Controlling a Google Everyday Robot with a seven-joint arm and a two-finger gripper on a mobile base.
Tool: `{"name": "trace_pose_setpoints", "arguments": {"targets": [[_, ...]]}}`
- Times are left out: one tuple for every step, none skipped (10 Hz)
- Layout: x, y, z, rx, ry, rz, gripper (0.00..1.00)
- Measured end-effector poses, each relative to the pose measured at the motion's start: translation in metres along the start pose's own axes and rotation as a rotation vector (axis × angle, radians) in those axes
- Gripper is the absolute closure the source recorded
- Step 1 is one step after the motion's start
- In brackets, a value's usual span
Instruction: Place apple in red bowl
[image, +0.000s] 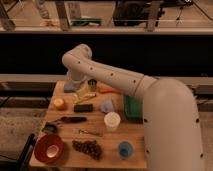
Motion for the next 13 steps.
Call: {"name": "trace_pose_setpoints", "arguments": {"targets": [[-0.003,-0.003,0.003,-0.003,-0.012,0.01,0.2],[-0.005,-0.003,0.006,-0.009,-0.016,0.015,0.2],[-0.01,-0.005,0.01,-0.011,-0.023,0.017,0.2],[-0.019,-0.009,0.016,-0.014,-0.031,0.012,0.2],[-0.024,-0.012,0.019,-0.016,-0.038,0.009,0.2],[-0.029,-0.015,0.022,-0.021,-0.045,0.009,0.2],[-0.037,-0.019,0.026,-0.02,-0.054,0.001,0.2],[-0.041,-0.022,0.028,-0.018,-0.059,-0.004,0.2],[-0.044,-0.025,0.029,-0.016,-0.063,-0.006,0.2],[-0.047,-0.028,0.031,-0.018,-0.066,-0.007,0.2],[-0.052,-0.03,0.034,-0.026,-0.073,-0.001,0.2],[-0.053,-0.03,0.036,-0.031,-0.079,0.008,0.2],[-0.053,-0.03,0.037,-0.035,-0.085,0.018,0.2]]}}
